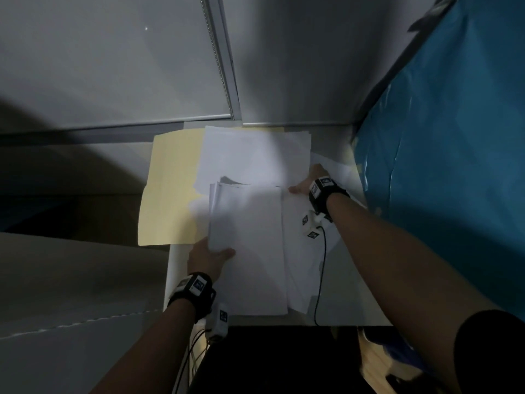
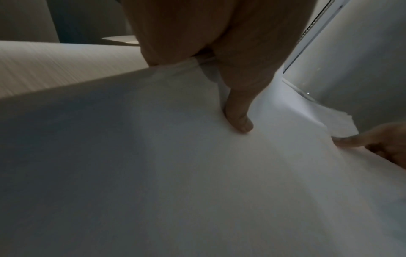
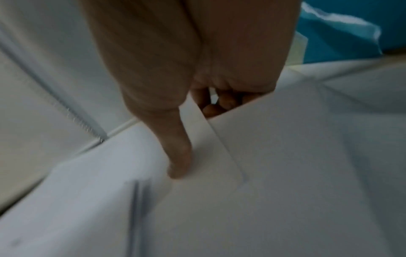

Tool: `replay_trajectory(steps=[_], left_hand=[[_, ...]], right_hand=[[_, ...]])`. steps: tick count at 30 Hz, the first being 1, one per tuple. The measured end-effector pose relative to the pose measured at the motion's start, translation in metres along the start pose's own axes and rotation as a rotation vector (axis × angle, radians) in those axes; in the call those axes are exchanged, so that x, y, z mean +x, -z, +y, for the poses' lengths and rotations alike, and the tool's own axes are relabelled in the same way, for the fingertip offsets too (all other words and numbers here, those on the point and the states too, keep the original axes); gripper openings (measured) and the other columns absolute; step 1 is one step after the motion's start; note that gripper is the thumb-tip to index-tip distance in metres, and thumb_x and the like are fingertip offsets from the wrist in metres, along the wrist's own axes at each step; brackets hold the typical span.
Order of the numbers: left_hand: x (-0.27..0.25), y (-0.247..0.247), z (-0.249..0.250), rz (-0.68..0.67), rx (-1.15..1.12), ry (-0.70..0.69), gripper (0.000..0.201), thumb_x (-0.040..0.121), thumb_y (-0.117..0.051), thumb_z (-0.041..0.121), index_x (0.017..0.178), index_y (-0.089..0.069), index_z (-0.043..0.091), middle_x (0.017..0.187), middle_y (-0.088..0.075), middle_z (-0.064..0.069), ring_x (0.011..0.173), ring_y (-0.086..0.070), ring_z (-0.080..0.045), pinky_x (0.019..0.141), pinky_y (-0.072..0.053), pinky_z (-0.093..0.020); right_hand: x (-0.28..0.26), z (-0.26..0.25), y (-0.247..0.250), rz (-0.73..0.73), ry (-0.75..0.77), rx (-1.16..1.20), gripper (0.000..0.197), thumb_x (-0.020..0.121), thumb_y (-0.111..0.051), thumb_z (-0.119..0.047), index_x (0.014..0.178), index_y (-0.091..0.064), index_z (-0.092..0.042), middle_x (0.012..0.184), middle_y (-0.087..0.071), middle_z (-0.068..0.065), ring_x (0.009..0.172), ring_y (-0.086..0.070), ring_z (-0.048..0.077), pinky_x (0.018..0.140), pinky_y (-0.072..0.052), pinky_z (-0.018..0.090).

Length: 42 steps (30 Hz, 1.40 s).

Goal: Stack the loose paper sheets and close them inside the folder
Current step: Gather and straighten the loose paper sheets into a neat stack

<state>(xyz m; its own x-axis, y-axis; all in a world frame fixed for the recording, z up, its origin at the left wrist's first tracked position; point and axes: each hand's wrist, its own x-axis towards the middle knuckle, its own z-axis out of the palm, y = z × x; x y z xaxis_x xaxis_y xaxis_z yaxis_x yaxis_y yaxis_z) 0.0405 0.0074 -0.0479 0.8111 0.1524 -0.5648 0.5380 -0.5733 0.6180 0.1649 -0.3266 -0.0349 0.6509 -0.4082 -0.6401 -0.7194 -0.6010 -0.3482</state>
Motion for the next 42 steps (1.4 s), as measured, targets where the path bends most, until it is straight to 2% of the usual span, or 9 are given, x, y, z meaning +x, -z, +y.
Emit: replay_trajectory(steps=[6, 15, 20, 23, 26, 29, 34, 38, 42], left_hand=[[0.000, 0.004, 0.002, -0.015, -0.001, -0.021, 0.051, 0.078, -0.093, 0.025, 0.124, -0.075, 0.012, 0.104, -0.074, -0.006, 0.089, -0.069, -0.025, 0.080, -0.058, -0.035], [-0.012, 0.009, 0.003, 0.083, -0.147, -0.063, 0.064, 0.069, -0.099, 0.023, 0.126, -0.071, 0.013, 0.112, -0.075, -0.006, 0.108, -0.073, -0.035, 0.087, -0.060, -0.044], [-0.029, 0.001, 0.017, 0.086, -0.229, -0.281, 0.127, 0.076, -0.092, 0.008, 0.165, -0.010, 0.047, 0.155, -0.036, 0.030, 0.130, -0.049, -0.011, 0.103, -0.045, -0.032], [-0.034, -0.006, 0.025, 0.039, -0.215, -0.378, 0.092, 0.083, -0.085, 0.005, 0.154, -0.044, 0.045, 0.153, -0.046, 0.032, 0.130, -0.054, -0.002, 0.106, -0.050, -0.023], [-0.029, -0.015, 0.029, -0.026, -0.173, -0.314, 0.038, 0.092, -0.081, 0.018, 0.125, -0.074, 0.036, 0.135, -0.070, 0.003, 0.126, -0.065, -0.023, 0.110, -0.053, -0.047], [-0.031, -0.019, 0.039, -0.092, -0.237, -0.231, 0.018, 0.101, -0.068, 0.035, 0.113, -0.081, 0.037, 0.133, -0.073, 0.001, 0.122, -0.068, -0.021, 0.111, -0.052, -0.051], [-0.025, -0.012, 0.048, -0.259, -0.672, 0.065, 0.089, 0.077, -0.041, 0.099, 0.122, -0.080, 0.033, 0.131, -0.076, -0.008, 0.119, -0.072, -0.033, 0.105, -0.055, -0.052], [-0.032, -0.013, 0.050, -0.245, -0.679, 0.028, 0.062, 0.077, -0.075, 0.073, 0.126, -0.071, 0.036, 0.123, -0.078, 0.006, 0.115, -0.074, -0.024, 0.103, -0.056, -0.050], [-0.028, -0.022, 0.044, -0.163, -0.570, 0.070, 0.061, 0.079, -0.088, 0.053, 0.128, -0.072, 0.019, 0.129, -0.077, -0.005, 0.112, -0.074, -0.030, 0.100, -0.060, -0.054]], right_hand=[[-0.024, 0.006, 0.002, 0.081, 0.207, 0.216, 0.023, 0.086, -0.072, -0.012, 0.105, -0.073, 0.001, 0.107, -0.074, 0.013, 0.091, -0.070, 0.028, 0.072, -0.053, 0.026], [-0.103, 0.054, 0.055, 0.566, 0.282, 0.526, 0.036, 0.098, -0.052, -0.013, 0.132, -0.060, -0.008, 0.113, -0.069, 0.021, 0.104, -0.065, 0.033, 0.095, -0.051, 0.032], [-0.139, 0.049, 0.103, 0.517, 0.382, 1.149, 0.027, 0.080, -0.070, -0.032, 0.099, -0.062, -0.016, 0.097, -0.057, 0.013, 0.089, -0.053, 0.028, 0.079, -0.042, 0.041], [-0.144, 0.045, 0.108, 0.459, 0.332, 1.096, 0.045, 0.090, -0.067, -0.020, 0.133, -0.055, -0.011, 0.134, -0.059, 0.013, 0.120, -0.055, 0.032, 0.104, -0.039, 0.045], [-0.152, 0.038, 0.082, 0.696, 0.307, 1.072, 0.014, 0.083, -0.069, -0.022, 0.077, -0.065, -0.010, 0.066, -0.068, -0.005, 0.062, -0.063, 0.013, 0.064, -0.052, 0.034], [-0.162, 0.042, 0.036, 0.443, 0.154, 0.960, 0.026, 0.087, -0.072, -0.020, 0.084, -0.067, 0.005, 0.073, -0.069, 0.010, 0.061, -0.066, 0.022, 0.053, -0.053, 0.022], [-0.151, 0.080, -0.024, 0.153, 0.019, 0.931, 0.036, 0.088, -0.070, 0.004, 0.124, -0.064, 0.006, 0.116, -0.069, 0.015, 0.097, -0.066, 0.026, 0.078, -0.055, 0.025], [-0.149, 0.093, -0.040, 0.019, -0.070, 0.906, 0.035, 0.087, -0.072, 0.005, 0.122, -0.065, 0.007, 0.118, -0.068, 0.014, 0.088, -0.065, 0.025, 0.058, -0.058, 0.023], [-0.148, 0.097, -0.055, -0.036, -0.062, 0.797, 0.040, 0.084, -0.076, 0.002, 0.122, -0.066, 0.006, 0.121, -0.069, 0.017, 0.098, -0.066, 0.026, 0.081, -0.058, 0.036]])
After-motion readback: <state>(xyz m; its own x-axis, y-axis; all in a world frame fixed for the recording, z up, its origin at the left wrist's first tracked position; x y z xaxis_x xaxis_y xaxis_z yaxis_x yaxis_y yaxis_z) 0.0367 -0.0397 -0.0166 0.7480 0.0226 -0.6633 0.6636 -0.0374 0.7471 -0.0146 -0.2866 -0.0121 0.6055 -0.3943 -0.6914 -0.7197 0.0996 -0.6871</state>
